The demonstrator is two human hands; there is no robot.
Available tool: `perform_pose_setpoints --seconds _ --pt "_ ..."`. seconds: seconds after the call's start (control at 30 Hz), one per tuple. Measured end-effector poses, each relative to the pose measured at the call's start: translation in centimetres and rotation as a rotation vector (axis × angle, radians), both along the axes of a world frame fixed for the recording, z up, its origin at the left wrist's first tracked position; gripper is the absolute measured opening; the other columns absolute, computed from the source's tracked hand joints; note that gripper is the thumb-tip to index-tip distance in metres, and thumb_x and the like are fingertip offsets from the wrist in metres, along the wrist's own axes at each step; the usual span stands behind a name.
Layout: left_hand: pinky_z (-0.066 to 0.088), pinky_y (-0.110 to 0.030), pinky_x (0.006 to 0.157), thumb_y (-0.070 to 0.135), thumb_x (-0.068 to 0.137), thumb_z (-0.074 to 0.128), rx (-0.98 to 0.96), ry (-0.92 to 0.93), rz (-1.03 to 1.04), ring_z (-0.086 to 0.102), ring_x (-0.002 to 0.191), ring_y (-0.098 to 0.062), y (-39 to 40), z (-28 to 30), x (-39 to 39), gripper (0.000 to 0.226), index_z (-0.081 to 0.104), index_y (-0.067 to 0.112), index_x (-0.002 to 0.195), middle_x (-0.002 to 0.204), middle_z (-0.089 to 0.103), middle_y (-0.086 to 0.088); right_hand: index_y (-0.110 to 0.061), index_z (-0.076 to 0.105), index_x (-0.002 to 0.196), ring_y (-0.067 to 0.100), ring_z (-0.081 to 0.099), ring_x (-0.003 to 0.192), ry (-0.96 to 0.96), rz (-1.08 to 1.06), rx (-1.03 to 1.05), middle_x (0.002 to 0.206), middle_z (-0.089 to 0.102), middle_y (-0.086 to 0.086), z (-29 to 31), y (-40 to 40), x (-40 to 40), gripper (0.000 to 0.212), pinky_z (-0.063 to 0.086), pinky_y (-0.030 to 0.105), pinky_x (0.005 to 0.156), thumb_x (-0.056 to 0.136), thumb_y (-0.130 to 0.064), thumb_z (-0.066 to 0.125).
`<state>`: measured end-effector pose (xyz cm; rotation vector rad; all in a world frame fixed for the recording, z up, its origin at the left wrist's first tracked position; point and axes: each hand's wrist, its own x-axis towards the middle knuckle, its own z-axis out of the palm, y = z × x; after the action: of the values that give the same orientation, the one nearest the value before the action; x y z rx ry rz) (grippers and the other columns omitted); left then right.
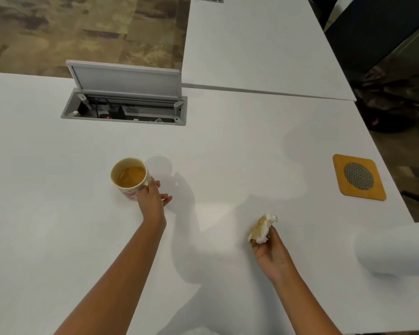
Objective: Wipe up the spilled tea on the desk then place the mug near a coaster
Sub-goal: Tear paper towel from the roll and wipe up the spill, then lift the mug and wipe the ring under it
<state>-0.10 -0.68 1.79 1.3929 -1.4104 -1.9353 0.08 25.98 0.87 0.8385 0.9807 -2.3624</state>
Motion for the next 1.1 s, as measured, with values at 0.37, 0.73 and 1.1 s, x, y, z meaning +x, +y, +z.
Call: perform_pose_setpoints --seconds 0.37,0.73,1.1 --pt "0.047 -0.025 0.072 0.042 0.097 0.027 -0.002 -0.102 0.230 0.052 0.112 -0.027 -0.3 -0.5 2.1 0.046 0.041 0.014 0.131 0.126 0.053 -0.010 -0.011 0.074 0.077 0.016 0.071 0.066 -0.013 0.000 -0.168 0.075 0.073 0.004 -0.8 0.7 0.2 0.014 0.058 0.028 0.056 0.067 -0.019 0.068" --pt "0.043 -0.030 0.069 0.049 0.095 0.027 -0.128 -0.125 0.150 0.050 0.081 -0.022 -3.6 0.5 5.4 0.042 0.052 0.017 0.082 0.086 0.057 -0.003 -0.015 0.073 0.077 0.010 0.065 0.060 0.047 0.077 -0.271 0.070 0.067 -0.003 -0.2 0.6 0.3 0.049 0.056 0.022 0.057 0.033 -0.016 0.095" --pt "0.036 -0.029 0.058 0.041 0.095 0.036 -0.185 0.033 -0.196 0.038 0.057 -0.013 1.8 6.8 8.5 0.041 0.050 0.015 0.067 0.061 0.043 0.002 -0.010 0.064 0.081 0.013 0.065 0.054 -0.068 0.098 -0.209 0.063 0.067 0.003 0.2 -1.2 0.9 0.030 0.055 0.021 0.055 0.055 -0.014 0.079"
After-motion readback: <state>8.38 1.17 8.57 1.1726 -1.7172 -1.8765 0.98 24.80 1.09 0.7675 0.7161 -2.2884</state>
